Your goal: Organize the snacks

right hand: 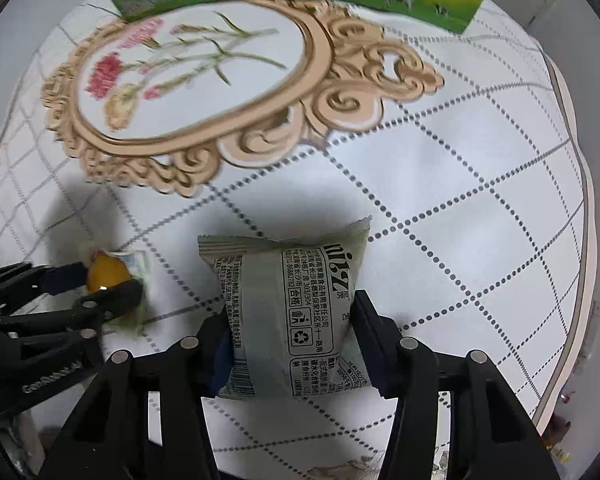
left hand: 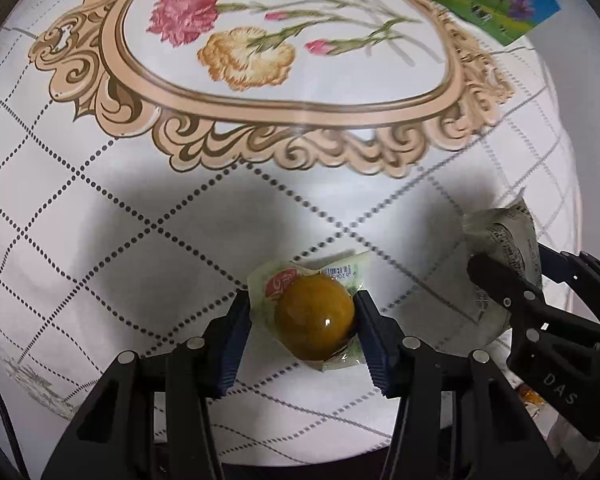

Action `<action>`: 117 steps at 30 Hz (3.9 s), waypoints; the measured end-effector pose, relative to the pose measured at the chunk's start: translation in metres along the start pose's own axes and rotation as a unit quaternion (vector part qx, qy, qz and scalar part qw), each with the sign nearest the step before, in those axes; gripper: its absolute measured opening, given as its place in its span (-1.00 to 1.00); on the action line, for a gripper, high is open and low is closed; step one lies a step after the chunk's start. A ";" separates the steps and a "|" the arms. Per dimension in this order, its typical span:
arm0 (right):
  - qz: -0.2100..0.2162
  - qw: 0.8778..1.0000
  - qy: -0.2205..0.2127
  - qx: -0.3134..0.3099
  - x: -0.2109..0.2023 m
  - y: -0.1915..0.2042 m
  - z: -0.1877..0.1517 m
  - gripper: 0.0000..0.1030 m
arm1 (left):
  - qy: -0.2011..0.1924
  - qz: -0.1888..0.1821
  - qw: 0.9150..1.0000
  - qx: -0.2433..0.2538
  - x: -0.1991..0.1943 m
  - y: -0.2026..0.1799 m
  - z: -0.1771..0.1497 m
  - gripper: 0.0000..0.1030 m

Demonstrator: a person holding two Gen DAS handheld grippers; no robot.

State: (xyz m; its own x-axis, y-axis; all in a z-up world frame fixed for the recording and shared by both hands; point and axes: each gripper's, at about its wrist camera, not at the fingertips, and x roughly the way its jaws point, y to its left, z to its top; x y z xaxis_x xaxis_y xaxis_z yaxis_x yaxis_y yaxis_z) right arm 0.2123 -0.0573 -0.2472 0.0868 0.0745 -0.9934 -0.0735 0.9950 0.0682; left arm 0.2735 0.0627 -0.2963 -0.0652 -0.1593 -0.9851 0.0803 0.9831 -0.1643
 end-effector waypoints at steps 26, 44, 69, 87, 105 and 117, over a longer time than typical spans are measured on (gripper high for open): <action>0.064 0.978 -0.192 0.056 -0.143 -0.074 0.195 0.08 | -0.155 -0.054 0.986 0.022 -0.189 -0.042 0.189 -0.05; 0.014 0.986 -0.122 0.116 -0.051 -0.142 0.321 0.08 | -0.070 -0.005 0.998 0.007 -0.098 -0.032 0.339 -0.05; -0.025 0.990 -0.084 0.112 -0.027 -0.131 0.346 0.92 | -0.090 0.045 0.995 -0.001 -0.095 -0.026 0.354 0.88; -0.044 0.983 -0.155 0.089 -0.087 -0.108 0.301 0.92 | -0.171 0.042 0.984 0.001 -0.147 -0.029 0.288 0.88; -0.047 0.963 -0.259 0.064 -0.185 -0.076 0.180 0.95 | -0.312 0.063 0.948 0.004 -0.237 -0.041 0.145 0.88; -0.053 0.945 -0.319 0.050 -0.237 -0.056 0.084 0.99 | -0.357 0.081 0.931 0.013 -0.265 -0.048 0.055 0.88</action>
State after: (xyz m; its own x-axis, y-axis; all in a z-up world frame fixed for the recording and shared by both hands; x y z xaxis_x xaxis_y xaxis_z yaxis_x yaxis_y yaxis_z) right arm 0.2790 -0.1247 -0.0081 0.6714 -0.0323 -0.7404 0.0606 0.9981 0.0115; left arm 0.3412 0.0533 -0.0300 0.6260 -0.0365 -0.7790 0.0557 0.9984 -0.0019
